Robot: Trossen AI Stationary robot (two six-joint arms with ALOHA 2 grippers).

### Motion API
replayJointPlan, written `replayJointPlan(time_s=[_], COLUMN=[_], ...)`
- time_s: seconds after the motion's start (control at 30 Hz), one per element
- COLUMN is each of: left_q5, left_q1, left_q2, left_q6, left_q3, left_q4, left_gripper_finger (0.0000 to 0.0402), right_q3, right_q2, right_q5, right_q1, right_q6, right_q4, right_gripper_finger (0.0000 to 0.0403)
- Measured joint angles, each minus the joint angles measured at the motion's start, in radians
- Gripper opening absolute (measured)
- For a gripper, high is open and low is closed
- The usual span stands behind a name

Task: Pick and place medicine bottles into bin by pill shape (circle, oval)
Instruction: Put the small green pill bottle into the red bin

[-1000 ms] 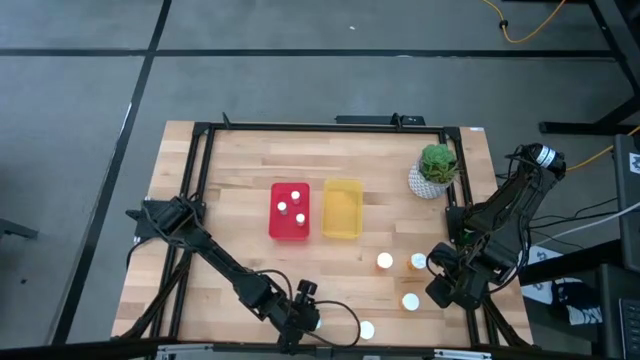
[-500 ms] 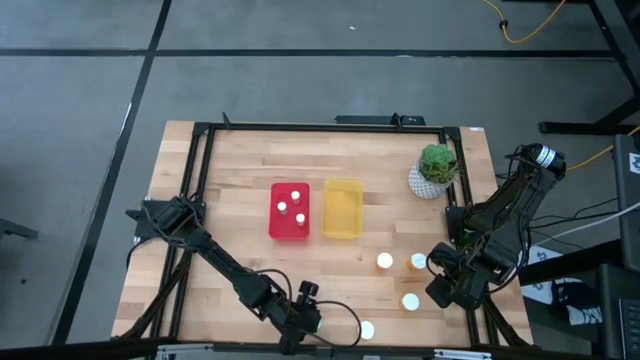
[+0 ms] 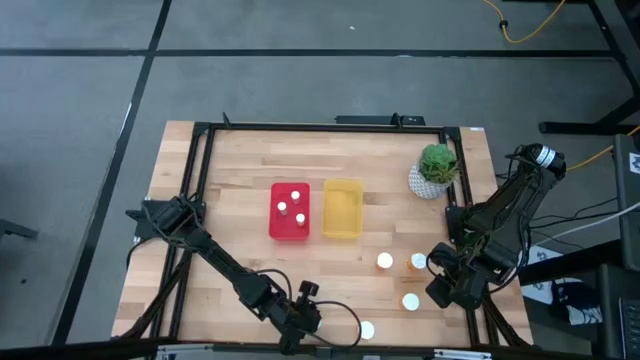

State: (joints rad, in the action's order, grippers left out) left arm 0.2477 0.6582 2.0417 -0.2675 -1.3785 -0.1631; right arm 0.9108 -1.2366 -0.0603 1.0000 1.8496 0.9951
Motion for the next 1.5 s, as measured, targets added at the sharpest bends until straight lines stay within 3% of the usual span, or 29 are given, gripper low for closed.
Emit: replayJointPlan(time_s=[0.17, 0.47, 0.57, 0.77, 0.97, 1.17, 1.5], left_q5=[0.075, 0.295, 0.339, 0.343, 0.283, 0.152, -0.008], left_q1=[0.012, 0.043, 0.030, -0.053, -0.208, -0.375, -0.537], left_q2=[-0.073, -0.362, -0.464, -0.693, -0.860, -0.869, -0.862], left_q6=[0.113, 0.116, 0.102, 0.069, 0.067, 0.100, 0.146], left_q3=[0.002, 0.001, 0.034, 0.241, 0.513, 0.681, 0.781], left_q4=[-0.086, -0.514, -0.585, -0.547, -0.326, -0.141, 0.023], left_gripper_finger=[0.0102, 0.0103, 0.0104, 0.0104, 0.0107, 0.0107, 0.0107], right_q3=[0.000, 0.000, 0.000, 0.000, 0.000, 0.000, 0.000], right_q2=[0.000, -0.001, -0.001, -0.001, -0.001, -0.001, -0.001], right_q5=[0.000, 0.000, 0.000, 0.000, 0.000, 0.000, -0.001], right_q1=[0.000, 0.000, 0.000, 0.000, 0.000, 0.000, 0.000], right_q6=[0.000, 0.000, 0.000, 0.000, 0.000, 0.000, 0.000], right_q4=[0.000, -0.003, -0.003, -0.003, -0.003, -0.003, -0.003], right_gripper_finger=[0.0135, 0.0135, 0.0135, 0.0135, 0.0135, 0.0135, 0.0135])
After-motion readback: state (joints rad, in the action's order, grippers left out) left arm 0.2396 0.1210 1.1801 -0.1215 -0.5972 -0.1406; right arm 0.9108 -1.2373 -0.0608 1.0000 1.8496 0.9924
